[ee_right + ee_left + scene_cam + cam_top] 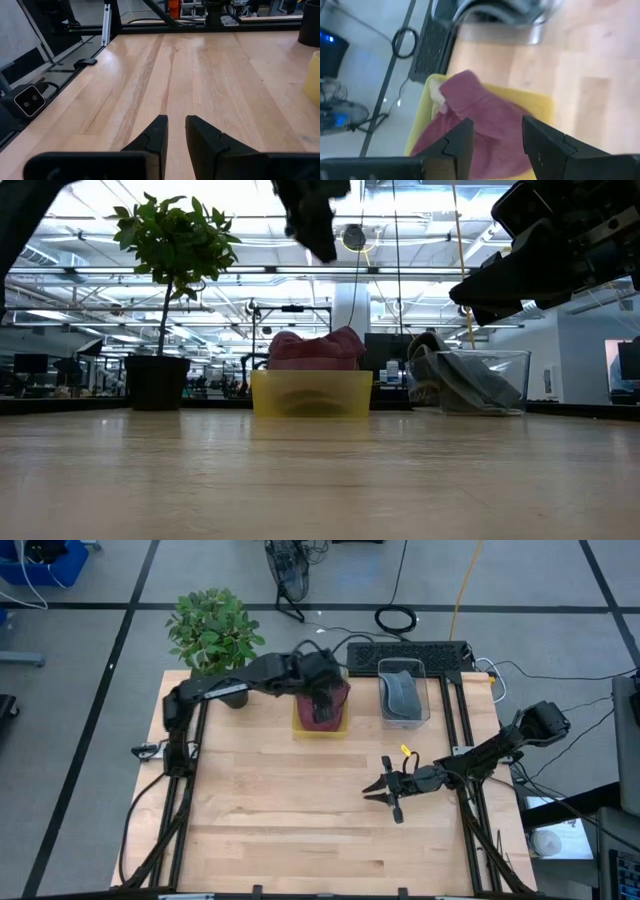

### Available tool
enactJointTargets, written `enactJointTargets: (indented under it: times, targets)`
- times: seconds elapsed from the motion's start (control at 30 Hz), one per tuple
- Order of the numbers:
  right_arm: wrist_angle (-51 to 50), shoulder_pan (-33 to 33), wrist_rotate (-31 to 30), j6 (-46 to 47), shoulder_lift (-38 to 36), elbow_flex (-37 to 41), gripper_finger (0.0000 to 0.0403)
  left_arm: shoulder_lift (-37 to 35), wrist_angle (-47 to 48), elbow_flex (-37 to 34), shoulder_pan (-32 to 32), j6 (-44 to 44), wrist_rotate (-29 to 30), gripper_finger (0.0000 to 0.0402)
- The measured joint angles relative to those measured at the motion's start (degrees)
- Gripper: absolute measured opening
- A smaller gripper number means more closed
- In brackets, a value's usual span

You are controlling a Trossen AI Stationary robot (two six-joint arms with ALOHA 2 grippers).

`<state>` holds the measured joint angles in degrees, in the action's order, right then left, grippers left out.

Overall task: Pick & Place hat
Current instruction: Return to Home Position

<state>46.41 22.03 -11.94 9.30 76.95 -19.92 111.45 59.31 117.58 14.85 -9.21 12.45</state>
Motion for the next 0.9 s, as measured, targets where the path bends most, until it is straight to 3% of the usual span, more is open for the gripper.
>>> enactJointTargets:
  times: [0.23,0.37,0.53,0.7,0.9]
  targets:
    - [0.15,0.21,-0.1,0.5,0.0,0.0,0.0055,-5.85,2.52,-0.03,-6.24,1.92,-0.06,0.0168]
    - [0.44,0.23,-1.61,0.58,0.0,0.0,0.0055,-9.42,0.03,-4.75,-9.71,2.15,-0.77,0.0168]
    - [0.5,0.21,-3.2,1.79,0.0,0.0,0.0055,-17.83,-11.34,-21.9,-11.69,4.23,-1.68,0.0168]
    - [2.69,-0.5,-5.0,0.49,-0.02,0.0,0.0055,-28.78,-30.2,-41.52,-11.76,6.71,-3.67,0.0168]
    - [5.44,-3.84,-5.99,-0.55,-0.04,0.0,0.0054,-39.76,-47.32,-58.48,-11.82,8.63,-4.41,0.0168]
